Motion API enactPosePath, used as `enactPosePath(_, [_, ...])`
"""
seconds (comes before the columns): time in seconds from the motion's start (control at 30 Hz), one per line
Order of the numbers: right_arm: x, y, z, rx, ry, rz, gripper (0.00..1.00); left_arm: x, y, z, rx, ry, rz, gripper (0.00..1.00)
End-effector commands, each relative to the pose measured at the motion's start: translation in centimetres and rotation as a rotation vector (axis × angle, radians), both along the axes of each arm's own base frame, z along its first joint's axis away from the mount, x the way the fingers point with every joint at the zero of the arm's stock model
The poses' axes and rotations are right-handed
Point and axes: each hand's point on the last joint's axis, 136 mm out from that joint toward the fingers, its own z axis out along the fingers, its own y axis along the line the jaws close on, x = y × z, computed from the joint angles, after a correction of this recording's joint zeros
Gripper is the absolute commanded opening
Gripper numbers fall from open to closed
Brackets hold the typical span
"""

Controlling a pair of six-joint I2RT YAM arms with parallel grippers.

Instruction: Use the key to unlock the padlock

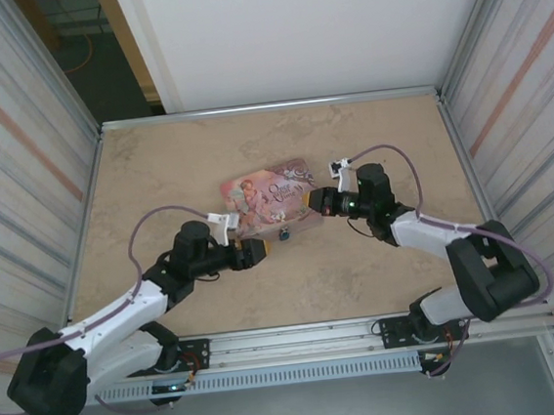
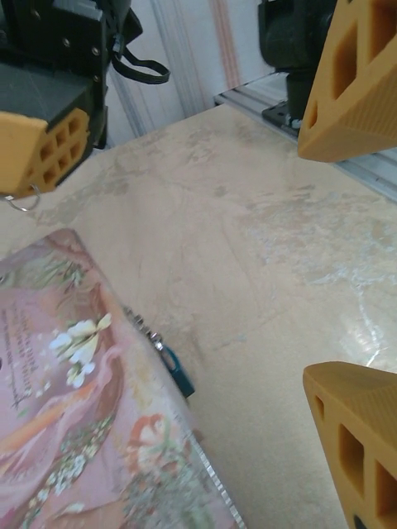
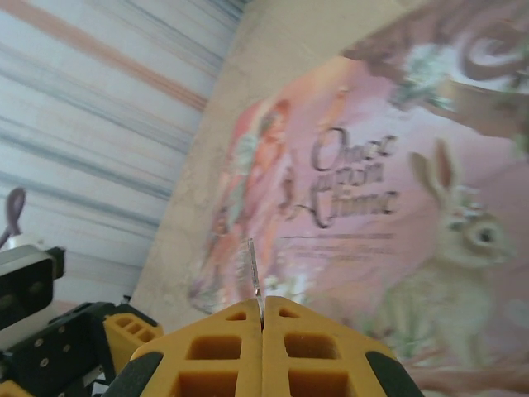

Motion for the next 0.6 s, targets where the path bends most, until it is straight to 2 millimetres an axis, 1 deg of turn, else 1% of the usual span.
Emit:
enactPosePath(0.0, [2.2, 0.4, 1.5, 0.043, -0.027, -0.010, 0.00, 1.7, -0.6, 0.6, -0.042, -0.034, 0.056, 0.67])
enactPosePath(0.13, [3.3, 1.0, 0.1, 0.008, 0.008, 0.004, 0.00, 2.6, -1.1, -0.7, -0.020, -0.006, 0.066, 0.67])
enactPosePath(0.3, [4.2, 0.8, -1.7, -0.045, 0.039, -0.011, 0.00, 3.8, -1.1, -2.0, 0.015, 0.007, 0.105, 0.67])
enactPosePath(0.57, [3.7, 0.4, -4.0, -0.115, 0.079, 0.012, 0.00, 5.2, -0.4, -2.9, 0.047, 0.008, 0.153, 0.67])
